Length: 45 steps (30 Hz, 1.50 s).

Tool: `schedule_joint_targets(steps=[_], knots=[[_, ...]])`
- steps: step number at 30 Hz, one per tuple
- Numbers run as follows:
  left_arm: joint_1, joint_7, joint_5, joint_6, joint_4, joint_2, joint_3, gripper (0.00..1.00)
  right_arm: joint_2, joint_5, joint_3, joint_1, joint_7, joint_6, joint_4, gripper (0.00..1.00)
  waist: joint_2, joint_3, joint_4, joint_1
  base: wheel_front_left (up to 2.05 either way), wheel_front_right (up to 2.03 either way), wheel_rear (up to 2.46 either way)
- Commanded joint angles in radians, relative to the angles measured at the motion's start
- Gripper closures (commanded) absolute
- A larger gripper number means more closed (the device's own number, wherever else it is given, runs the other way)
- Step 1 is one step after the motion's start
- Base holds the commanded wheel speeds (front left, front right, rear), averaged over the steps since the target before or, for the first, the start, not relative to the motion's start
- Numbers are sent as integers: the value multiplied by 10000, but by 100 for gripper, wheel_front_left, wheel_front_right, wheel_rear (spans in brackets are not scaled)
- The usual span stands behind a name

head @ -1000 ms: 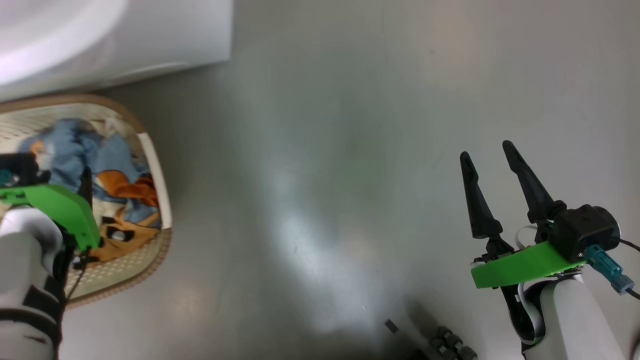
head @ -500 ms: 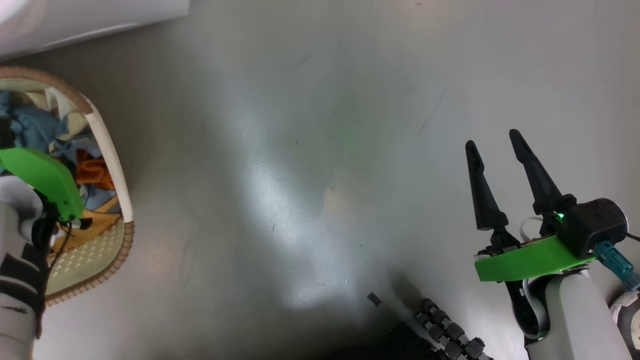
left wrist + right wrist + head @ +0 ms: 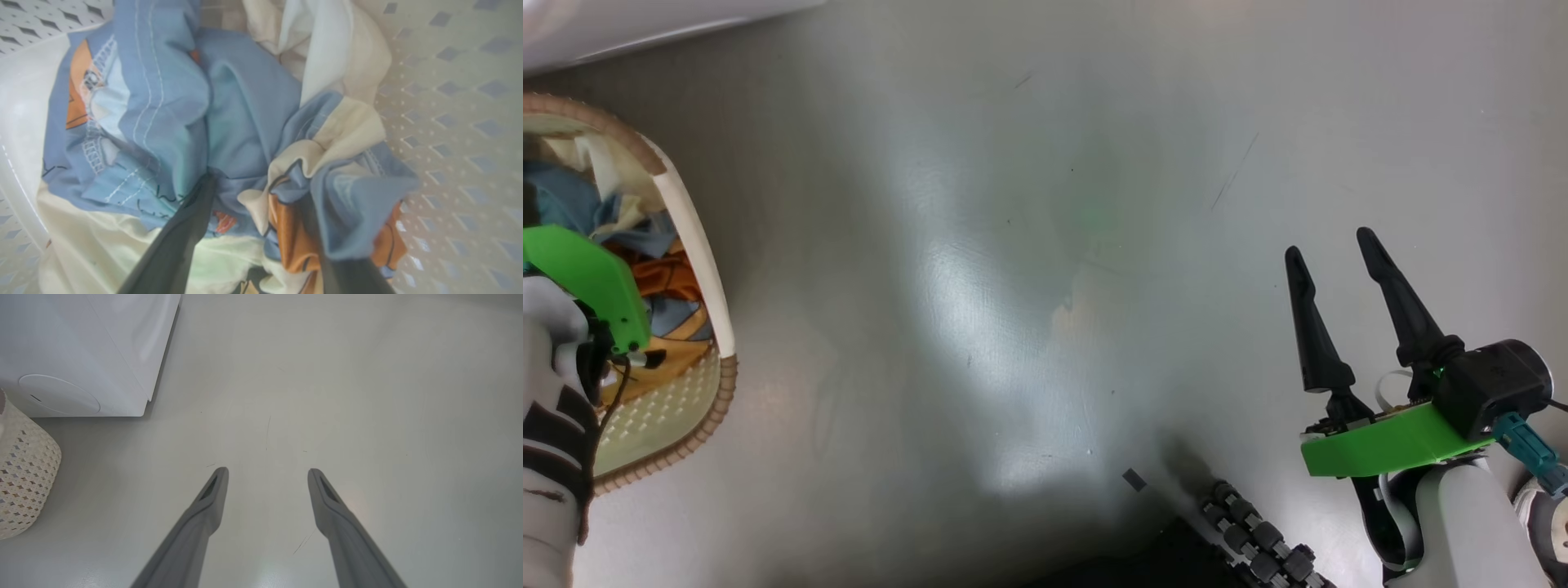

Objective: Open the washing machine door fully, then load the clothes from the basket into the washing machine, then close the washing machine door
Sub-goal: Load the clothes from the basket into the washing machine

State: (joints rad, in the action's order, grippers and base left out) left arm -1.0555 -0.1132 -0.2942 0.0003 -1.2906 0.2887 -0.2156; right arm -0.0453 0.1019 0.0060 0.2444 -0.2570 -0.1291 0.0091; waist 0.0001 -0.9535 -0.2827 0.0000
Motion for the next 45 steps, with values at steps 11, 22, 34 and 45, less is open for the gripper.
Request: schedule_joint_targets(steps=[11,22,34,45], knots=[[127,-246,-346,135,1,215,202,100,-49,-65,228,-595,-48,-16,-389,0,-1,-133,107,0,0,0,0],[240,-154,-509,69,-1,418,154,100,-49,37,406,-198,-48,-16,-342,0,-1,162,-24,0,0,0,0],[1022,456,-969,-274,-1,814,388,100,-49,463,859,664,-48,-16,117,0,-1,1350,-540,0,0,0,0],[2256,1319,-1334,-596,-2,415,455,100,-49,256,1048,637,-48,-16,622,0,-1,3132,-218,0,0,0,0]])
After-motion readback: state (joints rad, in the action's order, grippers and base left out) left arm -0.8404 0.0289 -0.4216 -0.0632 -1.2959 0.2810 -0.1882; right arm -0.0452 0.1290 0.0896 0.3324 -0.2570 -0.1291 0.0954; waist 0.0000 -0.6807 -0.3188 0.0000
